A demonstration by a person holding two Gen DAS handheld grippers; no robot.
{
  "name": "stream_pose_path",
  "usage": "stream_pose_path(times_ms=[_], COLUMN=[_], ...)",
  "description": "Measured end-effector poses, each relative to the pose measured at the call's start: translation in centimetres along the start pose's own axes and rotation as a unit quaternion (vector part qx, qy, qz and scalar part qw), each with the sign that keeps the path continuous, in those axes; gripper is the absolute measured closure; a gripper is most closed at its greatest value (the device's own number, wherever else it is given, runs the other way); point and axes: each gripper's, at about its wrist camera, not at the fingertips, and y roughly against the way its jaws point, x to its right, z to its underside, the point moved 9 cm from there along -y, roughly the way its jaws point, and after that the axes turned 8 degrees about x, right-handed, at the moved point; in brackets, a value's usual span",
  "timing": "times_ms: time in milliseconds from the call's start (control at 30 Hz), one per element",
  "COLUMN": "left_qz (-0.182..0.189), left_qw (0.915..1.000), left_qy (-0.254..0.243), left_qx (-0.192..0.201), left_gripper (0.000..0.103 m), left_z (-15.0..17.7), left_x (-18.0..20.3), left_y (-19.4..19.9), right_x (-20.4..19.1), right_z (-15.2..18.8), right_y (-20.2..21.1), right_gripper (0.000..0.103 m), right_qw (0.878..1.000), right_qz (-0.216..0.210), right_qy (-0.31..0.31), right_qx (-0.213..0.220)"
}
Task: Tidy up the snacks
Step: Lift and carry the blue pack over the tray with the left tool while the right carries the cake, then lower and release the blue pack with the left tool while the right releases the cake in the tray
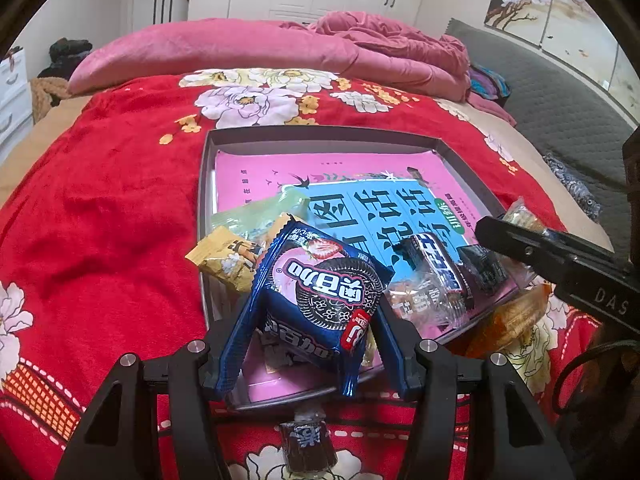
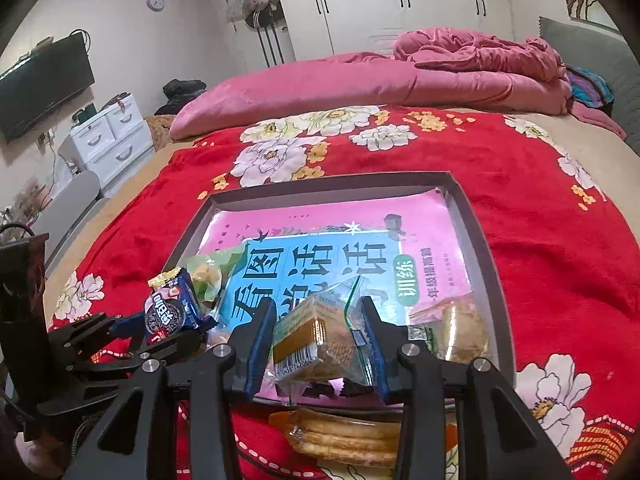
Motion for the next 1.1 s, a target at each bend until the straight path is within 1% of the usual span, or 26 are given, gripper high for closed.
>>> stream_pose_path(times_ms=[200,533,1100], left_qz=[0.001,0.004,0.007], left_qw=[1.0,1.0,0.9999], left_qy=[0.001,0.004,0.007], left_qx=[0.0,-0.001,-0.001], left_gripper=[0.044,0.044,0.043], left_z=[0.0,0.0,0.2], left_x=[0.0,0.2,0.5], left_y=[0.0,-0.2,-0.1], right_x=[-0.2,-0.1,0.3], right_z=[0.5,1.2,1.2], right_y=[-0.8,-1.8,-1.3], right_gripper=[0.061,0.06,0.06], right_qw=[1.0,1.0,1.0], right_qz=[-0.004,0.002,0.01], right_qy=[0.003,0.003,0.001], right_qx=[-0.007,-0.017,-0.011])
